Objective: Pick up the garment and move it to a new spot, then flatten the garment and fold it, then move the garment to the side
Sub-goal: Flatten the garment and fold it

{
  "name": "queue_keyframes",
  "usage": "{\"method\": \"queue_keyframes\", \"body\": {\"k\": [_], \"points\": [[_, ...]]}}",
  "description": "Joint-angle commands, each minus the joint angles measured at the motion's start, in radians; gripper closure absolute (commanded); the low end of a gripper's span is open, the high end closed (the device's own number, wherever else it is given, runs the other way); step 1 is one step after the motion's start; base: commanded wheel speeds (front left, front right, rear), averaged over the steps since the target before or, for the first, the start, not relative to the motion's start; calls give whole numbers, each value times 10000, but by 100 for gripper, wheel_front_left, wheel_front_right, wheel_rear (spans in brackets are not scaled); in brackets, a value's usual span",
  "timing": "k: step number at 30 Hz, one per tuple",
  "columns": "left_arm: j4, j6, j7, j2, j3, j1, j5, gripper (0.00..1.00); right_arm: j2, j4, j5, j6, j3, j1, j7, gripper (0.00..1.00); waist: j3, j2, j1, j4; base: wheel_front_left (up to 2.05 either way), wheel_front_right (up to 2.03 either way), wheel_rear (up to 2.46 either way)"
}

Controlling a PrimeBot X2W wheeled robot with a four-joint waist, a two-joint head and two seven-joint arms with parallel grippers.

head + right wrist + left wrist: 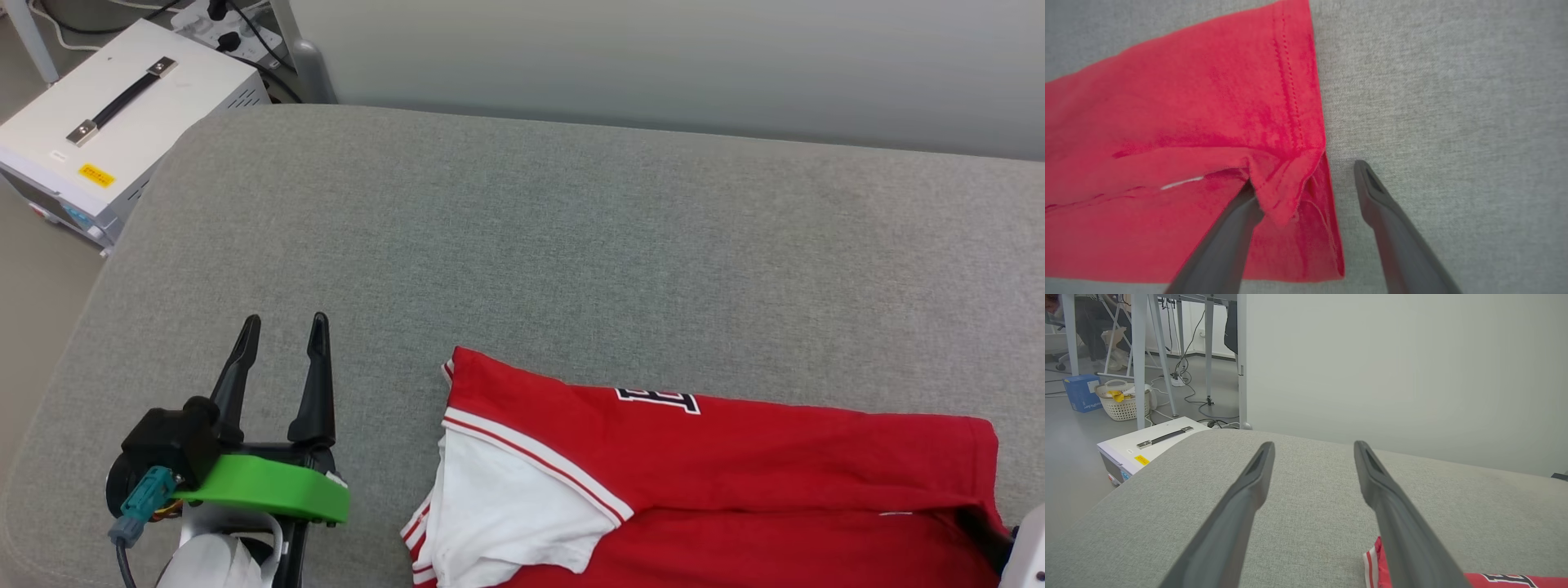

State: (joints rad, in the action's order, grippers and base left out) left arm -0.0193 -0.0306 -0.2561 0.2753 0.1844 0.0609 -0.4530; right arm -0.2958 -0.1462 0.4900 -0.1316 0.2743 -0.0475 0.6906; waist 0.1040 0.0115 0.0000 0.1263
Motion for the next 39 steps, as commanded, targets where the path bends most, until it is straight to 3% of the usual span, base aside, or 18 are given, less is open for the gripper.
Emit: {"method": "queue_keyframes", "body": {"k": [1,9,22,23,24,25,30,39], "points": [[68,156,-55,-128,-131,-81,219,0,-2,-153,110,9,35,222,-72,0,174,-115,0,119,0,0,0],[438,875,-56,-719,-657,5,791,0,26,-964,729,9,-370,405,-97,0,355,-115,0,250,0,0,0],[829,1371,-56,-1128,-984,44,1286,0,117,-1522,1725,9,-1877,438,-265,0,151,-115,0,216,0,0,0],[857,1393,-56,-1148,-995,42,1310,0,69,-1582,1710,9,-1931,445,-378,17,124,-115,0,209,0,0,0],[879,1409,-56,-1164,-1006,40,1327,0,24,-1629,1682,9,-1969,454,-491,55,101,-115,0,204,0,0,0],[908,1427,-56,-1182,-1019,36,1347,0,-46,-1663,1645,9,-2039,469,-659,100,69,-115,0,199,0,0,0],[1021,1492,-56,-1252,-1081,-33,1410,0,-382,-1953,1486,9,-1977,529,-1542,100,-129,-115,0,157,0,0,0],[1045,1559,-57,-1374,-1189,-246,1450,0,-886,-2313,1098,9,-958,669,-2613,100,-450,-115,0,-6,0,0,0]]}}
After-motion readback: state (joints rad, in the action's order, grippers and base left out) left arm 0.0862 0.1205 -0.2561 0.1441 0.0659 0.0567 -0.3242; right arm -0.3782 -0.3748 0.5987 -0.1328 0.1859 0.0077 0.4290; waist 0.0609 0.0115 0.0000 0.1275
